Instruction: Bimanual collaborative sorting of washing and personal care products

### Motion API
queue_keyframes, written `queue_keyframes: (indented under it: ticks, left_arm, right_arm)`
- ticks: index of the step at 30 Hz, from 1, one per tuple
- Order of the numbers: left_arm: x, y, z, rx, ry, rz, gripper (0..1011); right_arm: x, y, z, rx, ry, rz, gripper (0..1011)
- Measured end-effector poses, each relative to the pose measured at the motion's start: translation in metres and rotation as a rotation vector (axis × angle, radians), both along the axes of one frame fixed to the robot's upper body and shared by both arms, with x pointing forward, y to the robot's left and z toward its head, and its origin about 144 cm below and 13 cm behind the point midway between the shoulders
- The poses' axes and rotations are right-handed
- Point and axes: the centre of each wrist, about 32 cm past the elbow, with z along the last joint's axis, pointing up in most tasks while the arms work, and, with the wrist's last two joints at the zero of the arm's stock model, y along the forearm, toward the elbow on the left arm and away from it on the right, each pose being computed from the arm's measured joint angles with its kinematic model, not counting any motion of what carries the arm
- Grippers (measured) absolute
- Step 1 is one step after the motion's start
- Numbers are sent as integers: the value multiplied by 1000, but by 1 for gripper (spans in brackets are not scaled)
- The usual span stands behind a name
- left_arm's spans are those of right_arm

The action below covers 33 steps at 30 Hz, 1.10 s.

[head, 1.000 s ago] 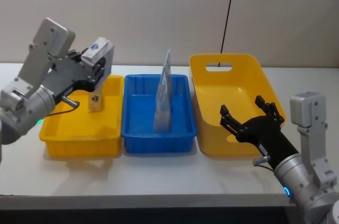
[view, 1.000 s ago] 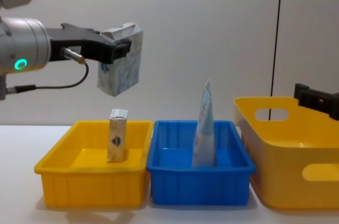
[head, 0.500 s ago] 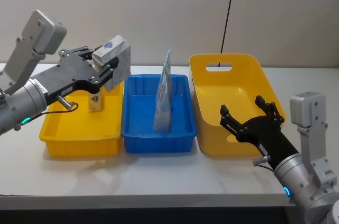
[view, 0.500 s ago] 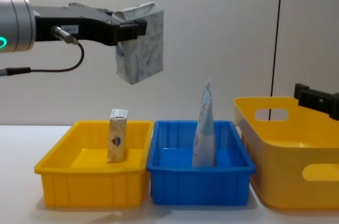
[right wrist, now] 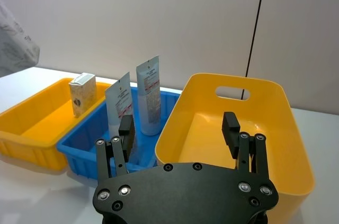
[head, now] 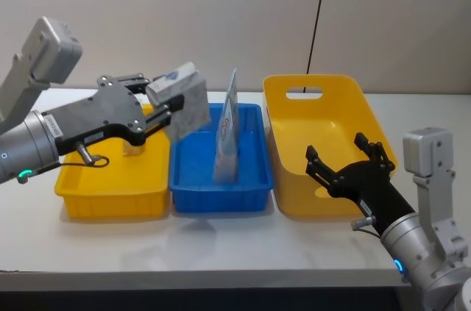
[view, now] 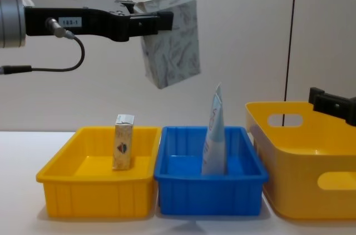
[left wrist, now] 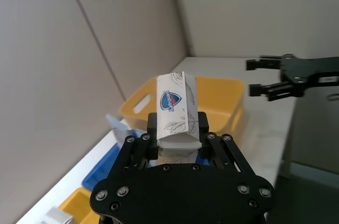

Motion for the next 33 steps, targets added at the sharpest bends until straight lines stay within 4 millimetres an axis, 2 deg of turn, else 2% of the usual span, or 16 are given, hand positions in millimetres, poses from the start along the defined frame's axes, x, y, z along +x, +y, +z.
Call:
queue_keyframes:
  ticks: [15, 26, 33]
  left_arm:
    - [8, 3, -2, 25, 37, -239, 363]
    - [14, 3, -12, 51, 87, -424, 363]
    - [15, 5, -18, 58, 106, -475, 363]
  right_arm:
    - [0, 0, 0, 0, 0, 0, 1000]
    - [0, 0, 0, 0, 0, 0, 1000]
    - [0, 0, 0, 0, 0, 0, 1000]
